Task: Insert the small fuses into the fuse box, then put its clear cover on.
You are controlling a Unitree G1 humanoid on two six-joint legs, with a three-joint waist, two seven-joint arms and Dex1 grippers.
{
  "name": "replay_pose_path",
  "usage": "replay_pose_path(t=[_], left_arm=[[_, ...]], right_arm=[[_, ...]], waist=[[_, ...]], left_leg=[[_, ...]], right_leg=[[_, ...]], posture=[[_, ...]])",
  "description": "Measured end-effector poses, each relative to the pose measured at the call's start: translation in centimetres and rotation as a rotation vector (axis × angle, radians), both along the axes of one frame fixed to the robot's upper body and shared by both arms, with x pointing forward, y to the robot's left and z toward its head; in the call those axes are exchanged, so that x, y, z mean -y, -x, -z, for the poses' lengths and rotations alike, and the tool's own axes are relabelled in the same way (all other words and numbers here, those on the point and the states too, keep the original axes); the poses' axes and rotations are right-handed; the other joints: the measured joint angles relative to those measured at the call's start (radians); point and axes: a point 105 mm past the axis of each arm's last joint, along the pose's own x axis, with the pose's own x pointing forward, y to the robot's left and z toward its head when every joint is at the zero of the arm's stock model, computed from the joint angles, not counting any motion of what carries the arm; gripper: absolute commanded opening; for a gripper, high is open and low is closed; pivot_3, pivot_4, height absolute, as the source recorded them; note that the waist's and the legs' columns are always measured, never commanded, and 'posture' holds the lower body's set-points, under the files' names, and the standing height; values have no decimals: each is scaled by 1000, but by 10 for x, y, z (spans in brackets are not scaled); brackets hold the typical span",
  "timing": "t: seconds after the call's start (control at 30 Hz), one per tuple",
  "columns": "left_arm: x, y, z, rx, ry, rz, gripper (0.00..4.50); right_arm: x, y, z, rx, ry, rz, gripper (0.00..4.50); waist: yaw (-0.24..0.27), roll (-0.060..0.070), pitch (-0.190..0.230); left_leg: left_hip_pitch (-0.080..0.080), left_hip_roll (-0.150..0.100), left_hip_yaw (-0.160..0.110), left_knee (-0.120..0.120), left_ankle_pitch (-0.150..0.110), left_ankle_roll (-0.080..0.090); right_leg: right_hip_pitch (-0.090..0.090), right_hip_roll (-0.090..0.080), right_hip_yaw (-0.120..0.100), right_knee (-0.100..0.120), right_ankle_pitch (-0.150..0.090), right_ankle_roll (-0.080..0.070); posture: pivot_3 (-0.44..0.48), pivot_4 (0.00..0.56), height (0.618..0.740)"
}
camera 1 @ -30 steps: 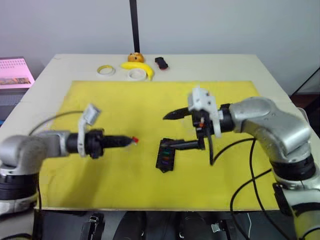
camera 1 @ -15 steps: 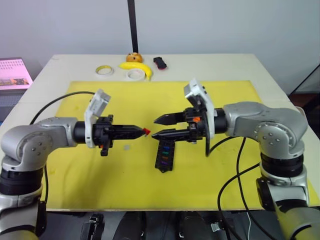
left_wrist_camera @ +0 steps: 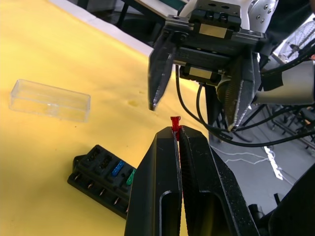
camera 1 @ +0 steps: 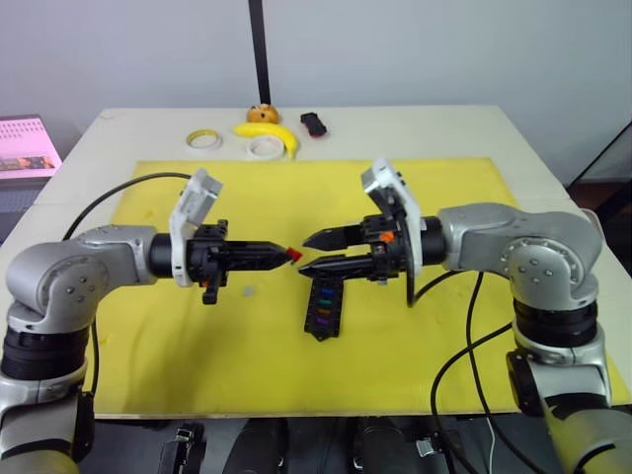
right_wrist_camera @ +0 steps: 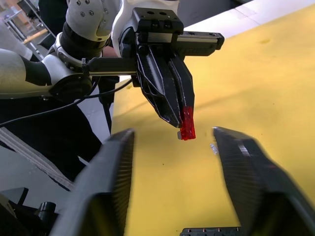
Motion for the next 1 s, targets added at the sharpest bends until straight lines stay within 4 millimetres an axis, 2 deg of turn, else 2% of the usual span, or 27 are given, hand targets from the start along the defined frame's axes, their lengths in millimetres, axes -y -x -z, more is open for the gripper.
replay_pose_path(t=[0.47,1.0], left_arm=[[3,1,-6,15,15,19,0],[6,3,-3,10,17,34,0]], right_arm=[[-3,1,3,-6,15,-16,2238],[-4,3,1,2,24,-29,2238]], waist=[[0,0,0],[1,0,0]], left_leg=[[0,0,0,0,0,0],[0,0,0,0,0,0]], right_leg=[[0,0,0,0,0,0],[0,0,0,0,0,0]], posture=[[0,150,740],[0,150,740]])
